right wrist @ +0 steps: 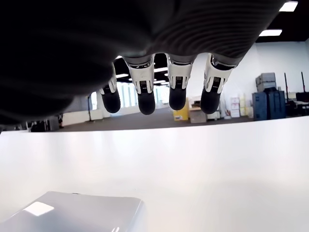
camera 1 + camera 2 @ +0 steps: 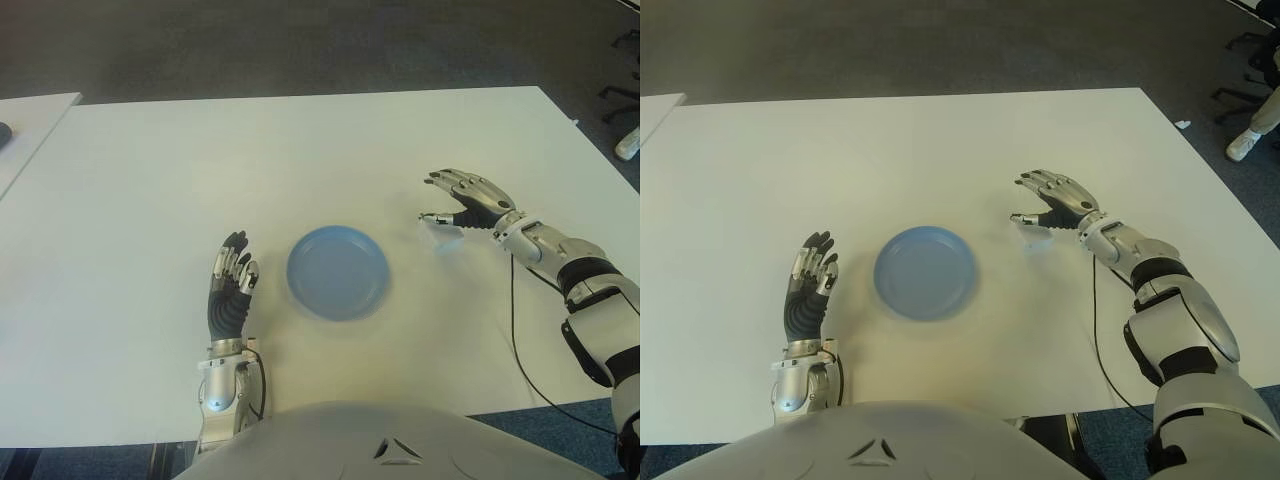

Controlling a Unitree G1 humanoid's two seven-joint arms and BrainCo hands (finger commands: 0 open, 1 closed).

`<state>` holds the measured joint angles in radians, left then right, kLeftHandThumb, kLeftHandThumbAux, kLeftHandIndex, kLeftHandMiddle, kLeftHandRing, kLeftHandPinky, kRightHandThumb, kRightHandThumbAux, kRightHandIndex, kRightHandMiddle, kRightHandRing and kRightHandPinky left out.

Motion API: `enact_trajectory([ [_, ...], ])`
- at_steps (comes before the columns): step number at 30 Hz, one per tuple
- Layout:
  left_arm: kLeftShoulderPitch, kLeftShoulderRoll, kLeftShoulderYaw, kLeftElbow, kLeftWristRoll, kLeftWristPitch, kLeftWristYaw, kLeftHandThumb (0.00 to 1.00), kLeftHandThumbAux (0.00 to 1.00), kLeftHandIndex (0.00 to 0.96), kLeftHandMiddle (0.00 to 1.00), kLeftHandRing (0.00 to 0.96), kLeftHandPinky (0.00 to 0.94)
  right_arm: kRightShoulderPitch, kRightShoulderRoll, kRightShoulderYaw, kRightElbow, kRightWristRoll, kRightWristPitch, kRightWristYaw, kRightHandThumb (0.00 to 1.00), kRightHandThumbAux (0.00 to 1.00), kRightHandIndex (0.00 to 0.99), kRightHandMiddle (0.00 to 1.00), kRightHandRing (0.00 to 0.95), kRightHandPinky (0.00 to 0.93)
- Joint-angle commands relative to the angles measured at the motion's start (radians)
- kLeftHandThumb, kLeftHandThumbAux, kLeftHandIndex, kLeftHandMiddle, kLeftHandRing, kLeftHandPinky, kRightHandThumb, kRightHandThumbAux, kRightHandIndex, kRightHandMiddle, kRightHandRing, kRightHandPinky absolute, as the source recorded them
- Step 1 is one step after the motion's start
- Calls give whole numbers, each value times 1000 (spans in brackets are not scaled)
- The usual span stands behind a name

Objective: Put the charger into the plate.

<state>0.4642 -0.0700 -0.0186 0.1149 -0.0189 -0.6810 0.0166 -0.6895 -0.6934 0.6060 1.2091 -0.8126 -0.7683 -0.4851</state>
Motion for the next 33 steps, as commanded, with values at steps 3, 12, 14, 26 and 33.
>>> enact_trajectory([
  [3,8,4,-6,-13,3,9,-10,246,598,110,114,104,121,33,16,-3,-12,5,-25,18,225,135,0,0,0,0],
  [12,13,7,-7,-22,-10,15,-23,228,589,116,115,97,107,61,43,-8,3,12,-19,20,244,161,0,0,0,0],
  [14,14,7,-6,-24,-10,15,-25,229,588,117,115,97,108,63,44,-11,4,13,-19,19,255,166,0,0,0,0],
  [26,26,7,-4,-38,0,17,-22,241,599,109,116,102,119,76,57,-8,3,13,-23,39,267,173,0,0,0,0],
  [33,34,5,-7,-44,-2,16,-22,241,605,107,111,99,109,87,68,-3,1,9,-17,57,272,189,0,0,0,0],
])
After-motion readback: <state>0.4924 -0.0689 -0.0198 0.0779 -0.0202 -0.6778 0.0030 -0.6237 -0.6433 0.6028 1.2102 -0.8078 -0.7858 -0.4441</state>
